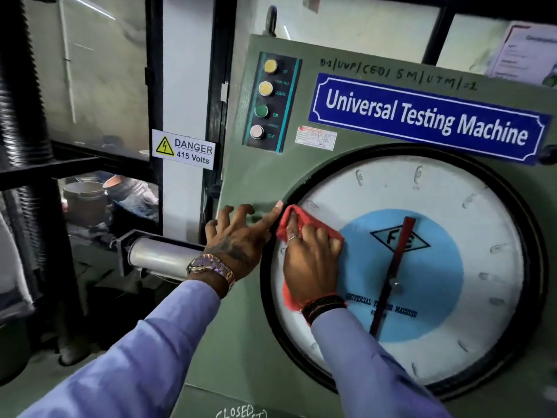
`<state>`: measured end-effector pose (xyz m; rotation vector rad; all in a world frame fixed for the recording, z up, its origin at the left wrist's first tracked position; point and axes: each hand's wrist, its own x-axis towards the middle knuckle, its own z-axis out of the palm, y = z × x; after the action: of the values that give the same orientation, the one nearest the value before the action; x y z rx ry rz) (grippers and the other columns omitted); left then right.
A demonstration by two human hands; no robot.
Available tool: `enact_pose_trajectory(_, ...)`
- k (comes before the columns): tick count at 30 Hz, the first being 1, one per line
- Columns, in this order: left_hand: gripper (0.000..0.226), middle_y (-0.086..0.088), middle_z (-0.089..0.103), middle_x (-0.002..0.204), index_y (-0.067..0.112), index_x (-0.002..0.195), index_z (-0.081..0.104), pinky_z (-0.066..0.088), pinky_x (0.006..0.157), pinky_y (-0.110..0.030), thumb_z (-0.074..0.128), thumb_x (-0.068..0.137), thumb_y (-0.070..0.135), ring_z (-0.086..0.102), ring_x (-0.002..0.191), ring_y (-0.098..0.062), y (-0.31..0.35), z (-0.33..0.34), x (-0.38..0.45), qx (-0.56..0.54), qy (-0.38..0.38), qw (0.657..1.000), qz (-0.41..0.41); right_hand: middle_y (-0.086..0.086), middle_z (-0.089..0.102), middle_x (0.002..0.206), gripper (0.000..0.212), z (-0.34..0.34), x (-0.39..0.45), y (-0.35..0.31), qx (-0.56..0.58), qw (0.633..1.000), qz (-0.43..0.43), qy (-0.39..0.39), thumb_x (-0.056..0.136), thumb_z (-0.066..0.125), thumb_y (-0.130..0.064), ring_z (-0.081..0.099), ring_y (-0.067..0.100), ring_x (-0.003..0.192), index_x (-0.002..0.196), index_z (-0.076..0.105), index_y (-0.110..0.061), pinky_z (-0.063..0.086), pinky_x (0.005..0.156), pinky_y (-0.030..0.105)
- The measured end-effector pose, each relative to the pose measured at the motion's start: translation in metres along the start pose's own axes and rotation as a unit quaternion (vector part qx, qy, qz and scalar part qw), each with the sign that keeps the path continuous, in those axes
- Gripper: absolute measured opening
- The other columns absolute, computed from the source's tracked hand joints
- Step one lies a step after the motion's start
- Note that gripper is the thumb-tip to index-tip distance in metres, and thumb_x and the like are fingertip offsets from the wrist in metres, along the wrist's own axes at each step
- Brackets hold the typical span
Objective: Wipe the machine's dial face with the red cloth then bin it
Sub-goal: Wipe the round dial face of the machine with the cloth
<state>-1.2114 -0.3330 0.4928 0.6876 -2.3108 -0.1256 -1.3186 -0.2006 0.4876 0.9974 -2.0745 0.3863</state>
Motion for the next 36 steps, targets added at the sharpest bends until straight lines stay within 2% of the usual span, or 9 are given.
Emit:
enact_pose_trajectory(2,0.061,0.001,0.043,0.154,0.082,0.152,-0.001,0.039,0.11,-0.058,0.028,0.099,0.07,0.036,0.143,-0.04,-0.003,-0.001,0.001,0.001,-0.001,1.0,0.011,0.006,0.071,0.107,0.058,0.003,-0.019,-0.009,0.004,1.0,-0.005,-0.019,0.097,0.051,-0.023,0.064,0.035,0.101,0.155,0.059,-0.018,0.045,0.091,0.051)
enact_pose_trajectory(5,0.062,0.001,0.045,0.154,0.08,0.153,0.002,0.039,0.109,-0.057,0.031,0.1,0.068,0.038,0.142,-0.04,-0.005,0.0,0.003,0.011,0.001,1.0,0.019,0.004,0.072,0.107,0.059,-0.004,-0.029,-0.012,-0.003,0.999,-0.002,-0.032,0.097,0.042,-0.025,0.065,0.034,0.102,0.152,0.063,-0.021,0.045,0.092,0.051)
enact_pose_trajectory(8,0.068,0.002,0.044,0.154,0.08,0.153,0.001,0.037,0.111,-0.057,0.045,0.104,0.062,0.036,0.144,-0.04,-0.007,0.0,0.005,0.013,-0.004,1.0,0.017,0.003,0.072,0.111,0.06,-0.018,0.0,-0.001,-0.017,1.0,0.025,-0.008,0.098,0.046,-0.022,0.064,0.034,0.108,0.157,0.056,-0.027,0.038,0.095,0.05)
enact_pose_trajectory(12,0.068,0.002,0.046,0.155,0.078,0.154,0.0,0.037,0.111,-0.056,0.044,0.105,0.062,0.037,0.143,-0.038,-0.01,0.002,0.006,0.02,0.002,1.0,0.022,0.007,0.075,0.114,0.054,-0.028,0.05,0.017,-0.006,0.995,0.095,-0.009,0.095,0.054,-0.013,0.063,0.038,0.109,0.148,0.064,-0.024,0.042,0.095,0.052)
enact_pose_trajectory(17,0.067,0.0,0.051,0.145,0.079,0.154,0.001,0.04,0.107,-0.057,0.045,0.106,0.062,0.042,0.136,-0.039,-0.014,0.003,0.011,0.005,0.001,0.999,0.035,0.009,0.072,0.119,0.068,-0.013,0.02,0.002,-0.003,0.998,0.054,-0.013,0.093,0.057,-0.018,0.062,0.038,0.107,0.16,0.052,-0.021,0.042,0.092,0.051)
enact_pose_trajectory(21,0.063,-0.002,0.053,0.141,0.078,0.154,0.001,0.041,0.104,-0.057,0.033,0.101,0.066,0.045,0.133,-0.04,-0.009,0.007,0.005,0.0,-0.003,1.0,0.024,0.008,0.071,0.122,0.062,0.015,-0.044,-0.019,0.015,0.999,0.01,-0.045,0.1,0.055,-0.024,0.062,0.036,0.109,0.162,0.049,-0.021,0.042,0.098,0.052)
enact_pose_trajectory(25,0.065,-0.002,0.053,0.142,0.077,0.155,0.0,0.039,0.104,-0.058,0.033,0.101,0.061,0.044,0.132,-0.04,-0.006,0.011,-0.005,-0.007,-0.003,1.0,0.004,0.007,0.071,0.13,0.068,0.026,-0.083,-0.022,0.015,0.995,-0.018,-0.095,0.097,0.058,-0.02,0.063,0.037,0.115,0.163,0.048,-0.023,0.043,0.104,0.054)
enact_pose_trajectory(32,0.063,-0.003,0.051,0.145,0.075,0.157,-0.002,0.037,0.11,-0.06,0.007,0.094,0.073,0.043,0.136,-0.04,-0.001,0.012,-0.016,0.003,-0.015,1.0,-0.014,0.006,0.073,0.118,0.059,0.016,-0.051,-0.014,0.022,0.999,-0.007,-0.047,0.099,0.064,-0.024,0.063,0.036,0.111,0.157,0.058,-0.027,0.034,0.101,0.05)
enact_pose_trajectory(36,0.062,-0.003,0.052,0.144,0.075,0.157,-0.001,0.036,0.111,-0.061,0.033,0.107,0.061,0.042,0.137,-0.039,0.0,0.013,-0.016,0.006,-0.008,1.0,-0.02,0.005,0.073,0.114,0.063,0.023,-0.073,-0.015,0.007,0.998,-0.02,-0.062,0.095,0.066,-0.021,0.065,0.035,0.107,0.158,0.057,-0.027,0.031,0.1,0.049)
